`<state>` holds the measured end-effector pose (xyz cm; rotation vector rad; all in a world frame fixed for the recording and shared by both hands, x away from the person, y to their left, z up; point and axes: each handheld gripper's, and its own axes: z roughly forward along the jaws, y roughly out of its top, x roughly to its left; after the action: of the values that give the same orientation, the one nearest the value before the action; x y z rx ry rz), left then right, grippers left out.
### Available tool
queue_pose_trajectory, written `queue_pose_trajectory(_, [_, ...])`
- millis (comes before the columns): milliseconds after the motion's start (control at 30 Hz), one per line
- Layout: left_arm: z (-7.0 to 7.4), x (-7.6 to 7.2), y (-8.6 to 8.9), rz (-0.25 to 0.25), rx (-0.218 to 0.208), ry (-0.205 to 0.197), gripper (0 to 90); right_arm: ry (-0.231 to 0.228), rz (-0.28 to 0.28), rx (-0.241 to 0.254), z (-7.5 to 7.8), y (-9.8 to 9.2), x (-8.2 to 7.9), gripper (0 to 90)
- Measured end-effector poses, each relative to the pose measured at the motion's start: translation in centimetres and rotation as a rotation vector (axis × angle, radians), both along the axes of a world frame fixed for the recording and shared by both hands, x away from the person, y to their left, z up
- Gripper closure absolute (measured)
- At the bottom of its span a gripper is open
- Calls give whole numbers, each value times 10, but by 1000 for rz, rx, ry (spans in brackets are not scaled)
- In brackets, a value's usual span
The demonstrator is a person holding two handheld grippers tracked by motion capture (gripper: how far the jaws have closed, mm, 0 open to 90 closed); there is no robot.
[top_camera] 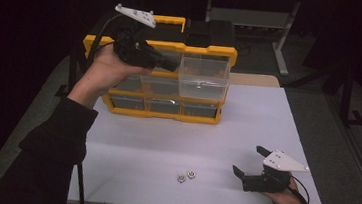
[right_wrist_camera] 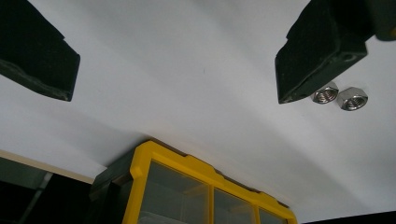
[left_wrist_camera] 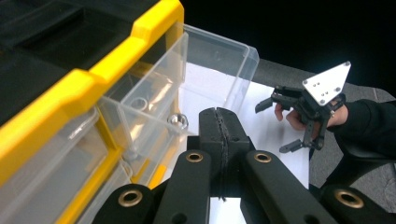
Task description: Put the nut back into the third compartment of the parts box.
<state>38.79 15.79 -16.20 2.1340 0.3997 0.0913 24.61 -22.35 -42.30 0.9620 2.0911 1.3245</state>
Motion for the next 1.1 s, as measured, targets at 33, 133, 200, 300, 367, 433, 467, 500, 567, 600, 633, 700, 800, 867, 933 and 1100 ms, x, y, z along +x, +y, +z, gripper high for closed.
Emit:
queue_pose_trajectory(33, [-1,-2,1,5,3,5,900,0,0,1,0,0,0,0])
queue_pose_trajectory(133, [-6,-6,5,11,2,5,900,-1,-1,-1,0,0,0,0])
queue_pose_trajectory(200, [-10,-8,7,10,10,3,900,1,-1,0,0,0,0,0])
queue_pose_trajectory(300, [-16,-11,8,13,15,2,900,3,-1,-3,0,1,0,0])
queue_pose_trajectory(367, [-20,-13,8,8,16,7,900,3,-1,-3,0,1,0,0])
queue_pose_trajectory(433, [-24,-15,8,1,21,7,900,3,-1,-2,0,1,0,0])
queue_pose_trajectory(467, [-26,-16,8,1,16,10,900,2,-1,-3,0,1,0,0])
queue_pose_trajectory(500, [-28,-17,7,1,19,11,900,3,-2,-3,0,1,0,0])
queue_pose_trajectory(567, [-33,-18,7,-5,30,5,900,0,-1,-3,0,1,0,0])
queue_pose_trajectory(600, [-35,-19,7,-3,26,6,900,0,-1,-1,0,0,0,0])
queue_pose_trajectory(633, [-39,-19,7,1,27,9,900,-1,-1,-2,0,0,0,0])
queue_pose_trajectory(700, [-44,-21,7,4,22,20,900,-1,-2,-1,0,0,0,0])
queue_pose_trajectory(800, [-53,-22,7,0,21,27,900,0,-1,-3,0,0,0,0])
queue_pose_trajectory(867, [-58,-23,8,0,24,27,900,-1,-1,-2,0,0,0,0])
queue_pose_trajectory(933, [-64,-24,8,-3,23,30,900,-2,0,-2,0,0,0,0])
queue_pose_trajectory(1100, [-75,-26,7,5,35,34,862,-1,-1,-1,0,0,0,0])
